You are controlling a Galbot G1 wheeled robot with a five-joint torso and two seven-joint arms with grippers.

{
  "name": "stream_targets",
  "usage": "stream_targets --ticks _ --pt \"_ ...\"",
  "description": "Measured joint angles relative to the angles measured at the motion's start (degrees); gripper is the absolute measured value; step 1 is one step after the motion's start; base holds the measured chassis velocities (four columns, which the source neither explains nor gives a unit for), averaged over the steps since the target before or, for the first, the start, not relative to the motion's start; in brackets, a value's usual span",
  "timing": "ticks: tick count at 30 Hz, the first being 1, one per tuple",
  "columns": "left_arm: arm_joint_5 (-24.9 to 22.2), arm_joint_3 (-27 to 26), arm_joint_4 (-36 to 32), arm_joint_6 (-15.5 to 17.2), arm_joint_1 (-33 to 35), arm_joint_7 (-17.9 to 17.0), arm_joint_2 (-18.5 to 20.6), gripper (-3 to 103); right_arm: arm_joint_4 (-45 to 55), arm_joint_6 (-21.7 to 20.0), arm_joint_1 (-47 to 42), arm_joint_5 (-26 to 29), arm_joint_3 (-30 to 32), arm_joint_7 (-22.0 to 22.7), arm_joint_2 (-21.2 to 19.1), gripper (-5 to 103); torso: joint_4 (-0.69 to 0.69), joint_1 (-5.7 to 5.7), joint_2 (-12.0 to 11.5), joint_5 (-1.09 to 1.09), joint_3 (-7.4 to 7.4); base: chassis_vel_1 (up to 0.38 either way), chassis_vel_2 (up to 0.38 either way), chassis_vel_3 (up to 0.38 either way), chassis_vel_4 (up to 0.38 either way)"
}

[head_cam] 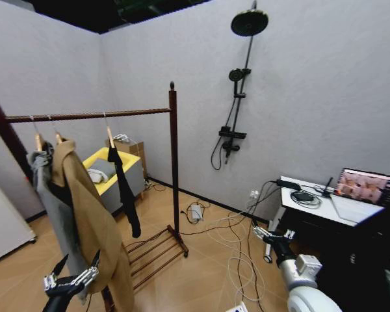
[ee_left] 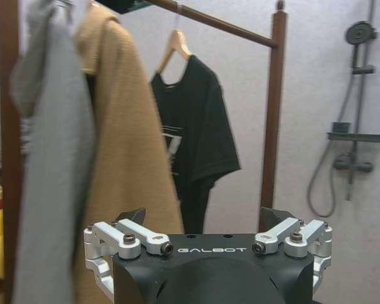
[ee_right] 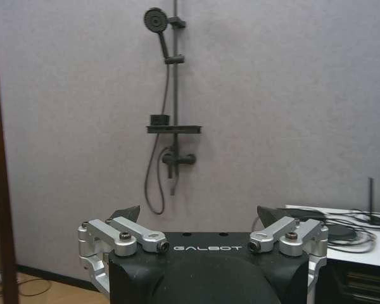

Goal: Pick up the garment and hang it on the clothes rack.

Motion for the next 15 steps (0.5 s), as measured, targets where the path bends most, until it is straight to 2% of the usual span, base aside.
stream_targets --ticks 7,12,15 --pt "0.0 0.0 0.0 0.0 0.0 0.0 0.0 100 0.0 0.0 0.5 0.0 -0.4 -0.1 0.1 100 0.04 0.01 0.0 0.0 0.01 -0.068 -0.177 -0.162 -0.066" --pt "0.0 0.0 0.0 0.0 0.0 0.0 0.0 100 -0.3 -0.1 0.7 -0.1 -0.6 -0.2 0.2 100 -0.01 0.01 0.0 0.02 0.01 -0.084 -0.185 -0.176 -0.099" --pt "0.0 0.0 0.0 0.0 0.0 0.0 0.0 100 -0.4 -0.1 0.8 0.1 -0.6 -0.3 0.0 100 0.01 0.01 0.0 -0.02 0.01 -0.08 -0.187 -0.181 -0.081"
